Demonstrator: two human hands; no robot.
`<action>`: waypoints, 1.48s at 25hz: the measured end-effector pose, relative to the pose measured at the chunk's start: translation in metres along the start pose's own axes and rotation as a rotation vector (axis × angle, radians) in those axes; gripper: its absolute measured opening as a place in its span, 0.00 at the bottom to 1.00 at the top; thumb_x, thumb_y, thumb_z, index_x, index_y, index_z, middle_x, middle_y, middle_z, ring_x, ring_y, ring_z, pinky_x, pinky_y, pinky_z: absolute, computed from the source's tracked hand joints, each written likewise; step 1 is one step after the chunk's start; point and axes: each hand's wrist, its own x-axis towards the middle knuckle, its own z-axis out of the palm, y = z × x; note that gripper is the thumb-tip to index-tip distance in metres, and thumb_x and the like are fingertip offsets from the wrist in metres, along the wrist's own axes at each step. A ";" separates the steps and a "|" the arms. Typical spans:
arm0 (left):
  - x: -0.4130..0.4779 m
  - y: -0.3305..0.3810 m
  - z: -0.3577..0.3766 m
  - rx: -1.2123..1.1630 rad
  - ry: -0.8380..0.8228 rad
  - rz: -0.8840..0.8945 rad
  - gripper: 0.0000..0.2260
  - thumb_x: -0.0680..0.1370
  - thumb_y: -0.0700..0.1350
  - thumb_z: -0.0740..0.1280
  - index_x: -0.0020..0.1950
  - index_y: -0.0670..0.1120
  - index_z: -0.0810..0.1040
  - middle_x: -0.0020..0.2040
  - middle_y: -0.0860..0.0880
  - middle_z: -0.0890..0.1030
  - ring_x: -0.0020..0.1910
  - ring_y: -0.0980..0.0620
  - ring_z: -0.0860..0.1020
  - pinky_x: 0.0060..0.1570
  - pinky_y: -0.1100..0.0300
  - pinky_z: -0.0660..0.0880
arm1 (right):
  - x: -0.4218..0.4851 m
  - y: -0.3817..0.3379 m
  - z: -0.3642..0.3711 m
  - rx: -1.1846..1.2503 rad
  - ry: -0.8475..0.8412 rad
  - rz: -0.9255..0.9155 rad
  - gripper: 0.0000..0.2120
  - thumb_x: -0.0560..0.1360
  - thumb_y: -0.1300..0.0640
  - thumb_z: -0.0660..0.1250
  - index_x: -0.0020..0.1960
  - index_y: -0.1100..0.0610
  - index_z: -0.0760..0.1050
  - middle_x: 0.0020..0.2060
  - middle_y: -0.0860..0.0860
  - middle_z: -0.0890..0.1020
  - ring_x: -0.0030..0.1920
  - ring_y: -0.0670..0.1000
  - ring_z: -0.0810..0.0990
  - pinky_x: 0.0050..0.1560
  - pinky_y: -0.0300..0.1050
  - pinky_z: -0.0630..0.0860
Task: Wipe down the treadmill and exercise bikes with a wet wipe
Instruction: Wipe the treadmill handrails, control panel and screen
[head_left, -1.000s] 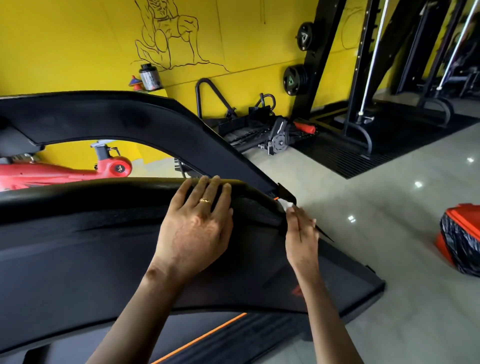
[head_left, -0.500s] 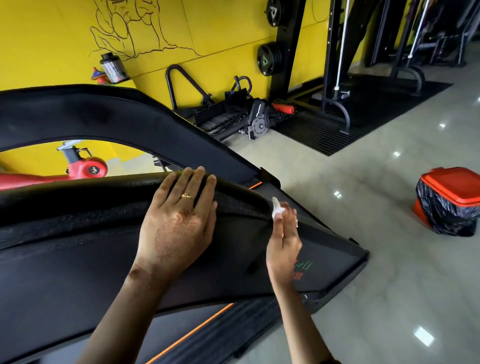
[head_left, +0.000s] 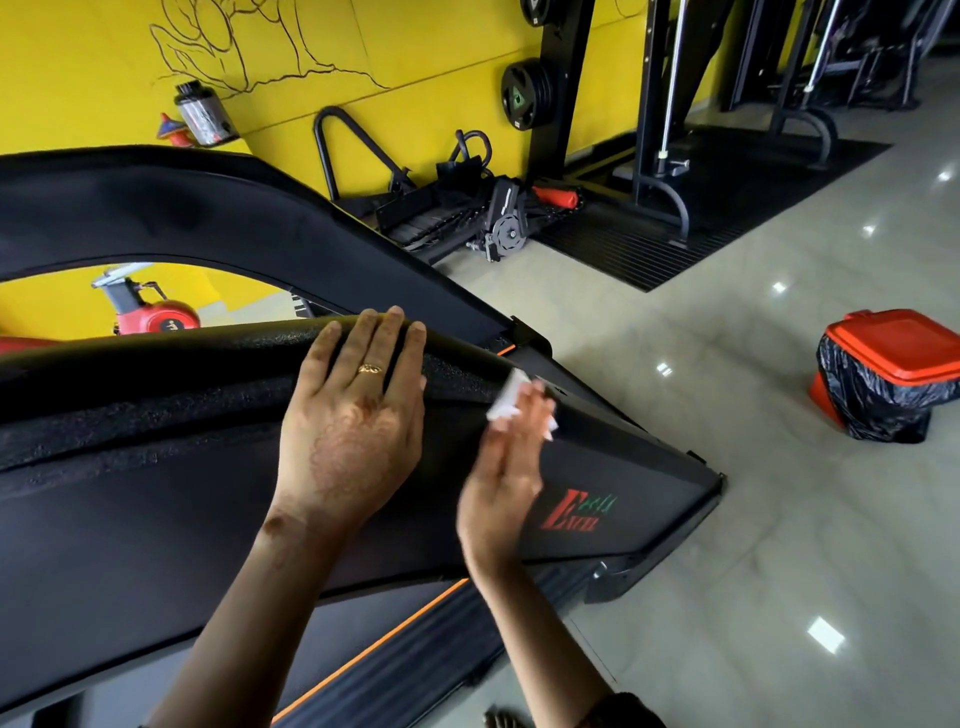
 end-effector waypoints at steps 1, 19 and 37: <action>0.001 0.000 0.000 -0.003 -0.001 0.002 0.15 0.80 0.43 0.58 0.62 0.38 0.77 0.62 0.38 0.78 0.61 0.41 0.77 0.64 0.47 0.67 | -0.008 -0.013 0.007 -0.019 -0.089 -0.113 0.21 0.83 0.52 0.52 0.73 0.59 0.59 0.73 0.52 0.62 0.75 0.52 0.57 0.74 0.55 0.55; -0.077 -0.096 -0.081 0.072 0.207 -0.268 0.14 0.78 0.44 0.64 0.62 0.41 0.78 0.64 0.42 0.76 0.66 0.43 0.70 0.70 0.49 0.59 | -0.038 -0.048 0.039 -0.103 0.044 -0.280 0.18 0.82 0.60 0.55 0.68 0.67 0.67 0.68 0.61 0.69 0.72 0.65 0.61 0.73 0.58 0.57; -0.235 -0.231 -0.154 0.120 0.196 -0.241 0.23 0.79 0.45 0.62 0.73 0.44 0.63 0.78 0.51 0.51 0.76 0.49 0.53 0.74 0.51 0.51 | -0.191 -0.158 0.144 -0.152 -0.277 -0.895 0.18 0.81 0.58 0.56 0.69 0.62 0.68 0.69 0.56 0.67 0.74 0.57 0.59 0.73 0.58 0.54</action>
